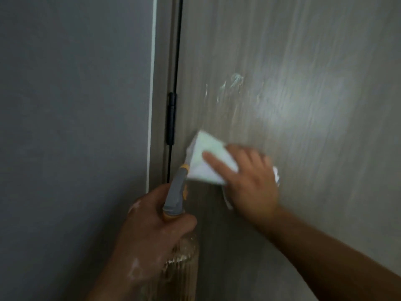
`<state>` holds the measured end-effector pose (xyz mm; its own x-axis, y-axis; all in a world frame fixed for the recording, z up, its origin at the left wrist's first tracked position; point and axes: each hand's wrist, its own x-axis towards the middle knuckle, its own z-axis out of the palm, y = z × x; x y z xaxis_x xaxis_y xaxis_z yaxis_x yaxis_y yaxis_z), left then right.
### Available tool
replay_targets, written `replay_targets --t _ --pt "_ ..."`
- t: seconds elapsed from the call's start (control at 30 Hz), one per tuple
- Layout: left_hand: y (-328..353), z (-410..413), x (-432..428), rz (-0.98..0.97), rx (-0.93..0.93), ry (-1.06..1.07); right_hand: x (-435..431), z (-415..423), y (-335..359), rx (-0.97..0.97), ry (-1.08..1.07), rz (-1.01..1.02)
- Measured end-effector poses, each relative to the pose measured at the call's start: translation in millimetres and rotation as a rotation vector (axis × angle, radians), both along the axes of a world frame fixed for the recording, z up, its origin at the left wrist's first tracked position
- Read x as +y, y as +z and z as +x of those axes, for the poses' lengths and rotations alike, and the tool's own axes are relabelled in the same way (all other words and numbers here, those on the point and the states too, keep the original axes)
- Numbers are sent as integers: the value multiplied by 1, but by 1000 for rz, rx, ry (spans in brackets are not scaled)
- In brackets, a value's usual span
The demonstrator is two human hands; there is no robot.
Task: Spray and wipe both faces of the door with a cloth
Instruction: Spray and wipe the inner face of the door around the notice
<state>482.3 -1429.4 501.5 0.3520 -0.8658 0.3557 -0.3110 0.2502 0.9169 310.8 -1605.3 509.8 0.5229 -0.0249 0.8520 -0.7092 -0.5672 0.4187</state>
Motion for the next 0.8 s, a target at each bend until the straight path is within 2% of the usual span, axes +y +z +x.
replay_targets --t 0.13,0.43,0.7,0.8 --pt "9 -4 1 35 -4 7 -6 -16 -31 154 -18 51" --pt "50 -16 2 31 47 72 -1 -4 25 51 30 47" --pt "91 -16 5 43 76 7 -2 -4 27 89 1 100" --pt "102 -12 6 17 31 27 -2 -4 28 103 -14 110"
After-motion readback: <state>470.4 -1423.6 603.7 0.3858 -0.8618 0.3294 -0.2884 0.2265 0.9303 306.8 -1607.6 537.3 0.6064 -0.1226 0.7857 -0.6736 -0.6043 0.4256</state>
